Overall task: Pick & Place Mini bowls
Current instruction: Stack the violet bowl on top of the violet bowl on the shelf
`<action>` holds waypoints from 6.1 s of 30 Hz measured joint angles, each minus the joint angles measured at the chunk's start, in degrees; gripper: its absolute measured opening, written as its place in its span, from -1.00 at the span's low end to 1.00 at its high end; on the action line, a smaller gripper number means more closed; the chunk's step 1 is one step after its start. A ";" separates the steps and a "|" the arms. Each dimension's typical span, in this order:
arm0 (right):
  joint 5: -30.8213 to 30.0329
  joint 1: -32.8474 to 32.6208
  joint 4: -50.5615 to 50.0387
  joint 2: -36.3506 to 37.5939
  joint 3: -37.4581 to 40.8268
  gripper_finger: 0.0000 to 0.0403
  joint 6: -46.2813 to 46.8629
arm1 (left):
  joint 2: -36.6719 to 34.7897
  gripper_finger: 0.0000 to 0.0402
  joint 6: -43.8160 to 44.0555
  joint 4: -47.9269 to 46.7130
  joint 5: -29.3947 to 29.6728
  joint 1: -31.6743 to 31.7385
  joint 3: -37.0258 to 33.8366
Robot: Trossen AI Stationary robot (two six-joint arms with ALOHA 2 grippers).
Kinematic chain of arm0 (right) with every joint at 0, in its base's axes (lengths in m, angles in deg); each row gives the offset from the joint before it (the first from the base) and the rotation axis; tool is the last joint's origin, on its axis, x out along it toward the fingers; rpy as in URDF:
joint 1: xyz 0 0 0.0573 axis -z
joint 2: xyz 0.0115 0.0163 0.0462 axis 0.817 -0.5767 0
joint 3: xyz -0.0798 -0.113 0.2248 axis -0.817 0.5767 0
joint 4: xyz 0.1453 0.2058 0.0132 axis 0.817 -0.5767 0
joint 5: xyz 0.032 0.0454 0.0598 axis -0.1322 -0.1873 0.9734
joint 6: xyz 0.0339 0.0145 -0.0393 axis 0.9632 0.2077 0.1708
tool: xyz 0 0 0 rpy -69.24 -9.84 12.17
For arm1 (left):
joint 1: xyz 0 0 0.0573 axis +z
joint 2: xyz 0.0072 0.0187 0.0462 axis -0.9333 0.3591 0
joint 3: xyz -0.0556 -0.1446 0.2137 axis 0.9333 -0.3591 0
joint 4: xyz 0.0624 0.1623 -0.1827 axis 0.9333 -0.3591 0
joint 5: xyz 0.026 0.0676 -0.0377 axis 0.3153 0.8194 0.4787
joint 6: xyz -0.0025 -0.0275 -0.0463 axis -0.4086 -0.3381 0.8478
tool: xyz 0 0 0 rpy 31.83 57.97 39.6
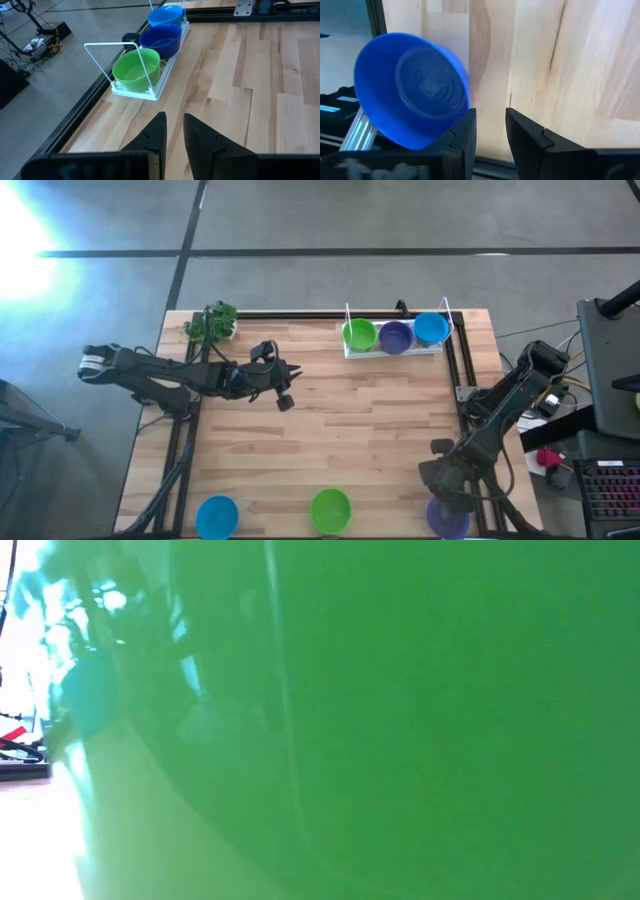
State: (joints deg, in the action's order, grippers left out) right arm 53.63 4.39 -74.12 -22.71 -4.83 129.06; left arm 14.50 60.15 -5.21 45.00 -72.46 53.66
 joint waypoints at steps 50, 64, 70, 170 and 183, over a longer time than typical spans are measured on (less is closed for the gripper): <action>0.25 -3.39 26.40 0.00 15.53 -0.55 5.87 | 0.00 -0.71 -1.33 -0.02 -0.04 0.00 0.00; 0.10 -3.36 26.38 0.00 13.23 -0.96 4.08 | -0.02 -0.71 -1.53 -0.02 -0.04 0.00 0.00; 0.13 -1.78 22.07 0.00 10.10 -0.96 2.67 | 0.00 -0.71 -2.85 -0.16 -0.05 0.00 0.00; -21.80 99.67 1.98 -3.35 -10.11 -0.61 -39.30 | -0.02 -0.71 -3.89 -3.11 -0.52 -0.35 -0.02; -22.01 99.01 3.42 -0.24 -12.64 -0.51 -40.58 | -0.02 -0.71 -3.89 -3.13 -0.52 -0.35 -0.02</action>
State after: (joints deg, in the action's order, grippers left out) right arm 31.62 103.40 -70.70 -22.96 -17.47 88.48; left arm 14.47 56.26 -8.34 44.48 -72.81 53.64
